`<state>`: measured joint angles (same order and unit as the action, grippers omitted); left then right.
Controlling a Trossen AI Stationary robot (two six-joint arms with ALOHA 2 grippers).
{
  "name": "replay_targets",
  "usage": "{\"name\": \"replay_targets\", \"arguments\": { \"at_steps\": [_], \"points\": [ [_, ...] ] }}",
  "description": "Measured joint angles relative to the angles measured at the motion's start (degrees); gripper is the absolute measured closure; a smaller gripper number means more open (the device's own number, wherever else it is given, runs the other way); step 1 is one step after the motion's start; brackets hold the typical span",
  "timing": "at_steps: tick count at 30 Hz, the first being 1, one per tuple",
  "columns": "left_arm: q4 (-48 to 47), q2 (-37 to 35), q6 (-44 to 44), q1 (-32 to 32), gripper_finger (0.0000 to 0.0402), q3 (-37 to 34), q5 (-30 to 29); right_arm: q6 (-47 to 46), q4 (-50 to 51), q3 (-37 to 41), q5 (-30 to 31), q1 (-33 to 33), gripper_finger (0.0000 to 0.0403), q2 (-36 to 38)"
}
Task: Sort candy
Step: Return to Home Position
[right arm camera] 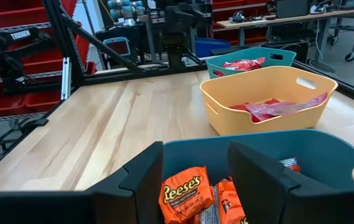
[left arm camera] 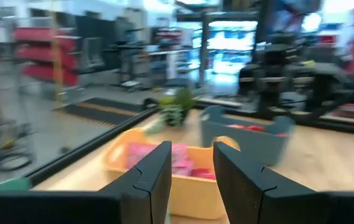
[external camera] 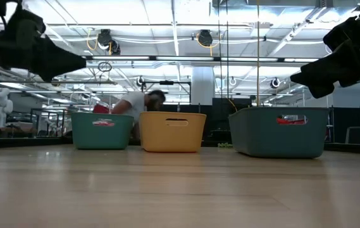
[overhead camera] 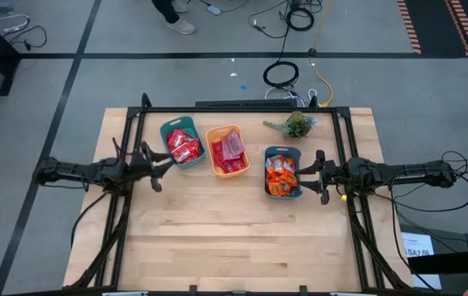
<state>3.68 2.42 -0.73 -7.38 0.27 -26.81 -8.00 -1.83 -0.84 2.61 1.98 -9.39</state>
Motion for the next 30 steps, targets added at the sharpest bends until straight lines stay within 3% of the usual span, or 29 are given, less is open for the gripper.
{"name": "replay_targets", "arguments": {
  "at_steps": [6,30],
  "points": [
    [0.06,2.05,-0.33,2.97,0.0274,0.0,-0.84,0.05,-0.02,0.0,-0.12,0.0,0.0231,0.0],
    [0.13,2.54,-0.35,2.86,0.0274,0.0,-0.24,-0.34,-0.04,0.0,-1.03,0.0,0.0231,0.0]
  ]
}}
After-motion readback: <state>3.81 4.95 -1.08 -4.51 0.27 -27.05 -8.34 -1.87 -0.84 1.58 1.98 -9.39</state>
